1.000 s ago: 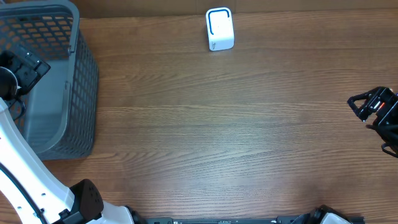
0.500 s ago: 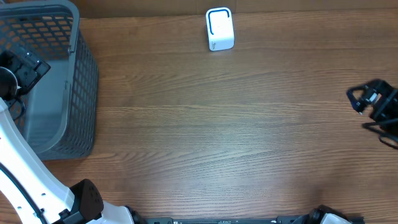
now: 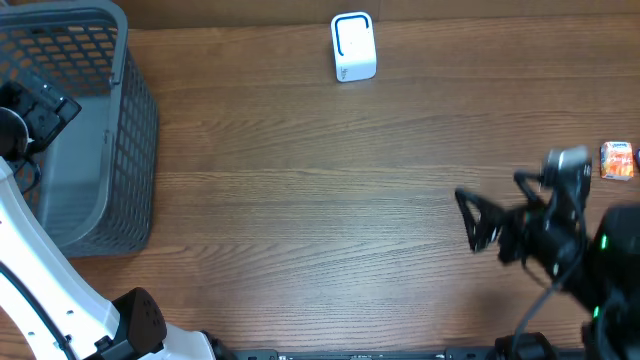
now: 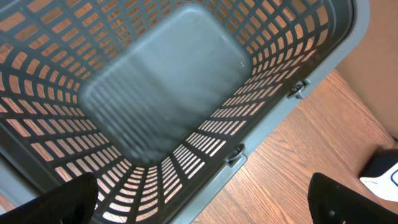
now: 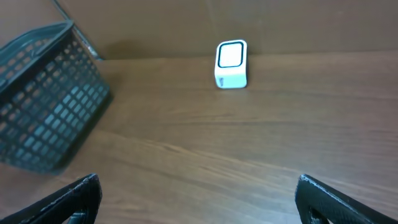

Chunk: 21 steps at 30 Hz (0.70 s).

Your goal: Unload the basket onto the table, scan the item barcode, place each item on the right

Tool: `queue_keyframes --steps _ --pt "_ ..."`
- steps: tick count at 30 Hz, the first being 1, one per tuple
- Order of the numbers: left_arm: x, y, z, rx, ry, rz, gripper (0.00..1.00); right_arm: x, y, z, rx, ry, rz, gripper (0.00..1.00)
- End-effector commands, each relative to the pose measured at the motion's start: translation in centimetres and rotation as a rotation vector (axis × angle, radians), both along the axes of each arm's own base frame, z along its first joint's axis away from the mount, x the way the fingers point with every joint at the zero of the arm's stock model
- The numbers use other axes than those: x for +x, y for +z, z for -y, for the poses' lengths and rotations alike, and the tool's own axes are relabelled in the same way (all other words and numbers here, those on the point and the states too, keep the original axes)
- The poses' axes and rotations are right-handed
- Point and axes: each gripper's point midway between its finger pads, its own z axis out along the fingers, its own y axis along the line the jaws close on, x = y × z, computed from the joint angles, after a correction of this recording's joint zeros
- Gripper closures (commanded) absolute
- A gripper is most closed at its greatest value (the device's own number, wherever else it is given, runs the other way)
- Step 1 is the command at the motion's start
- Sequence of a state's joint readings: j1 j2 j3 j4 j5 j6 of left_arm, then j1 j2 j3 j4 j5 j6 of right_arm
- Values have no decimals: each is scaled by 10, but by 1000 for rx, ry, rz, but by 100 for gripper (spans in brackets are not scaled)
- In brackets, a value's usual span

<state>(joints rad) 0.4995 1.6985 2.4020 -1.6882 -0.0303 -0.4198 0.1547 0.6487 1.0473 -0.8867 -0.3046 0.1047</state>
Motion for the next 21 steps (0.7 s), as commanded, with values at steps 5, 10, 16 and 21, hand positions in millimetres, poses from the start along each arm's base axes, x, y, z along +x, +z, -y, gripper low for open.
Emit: queue_keyframes --steps 5,10,16,21 --pt "0 0 0 -8 10 5 0 -19 -15 28 -62 -136 70 0" --pt "0 0 -1 -8 10 5 0 -30 -34 32 -103 -126 120 0" --pt "0 0 0 -8 10 5 0 -20 -50 30 -74 -134 240 0" --pt "0 0 0 -8 10 5 0 -1 -77 28 -55 -146 329 0"
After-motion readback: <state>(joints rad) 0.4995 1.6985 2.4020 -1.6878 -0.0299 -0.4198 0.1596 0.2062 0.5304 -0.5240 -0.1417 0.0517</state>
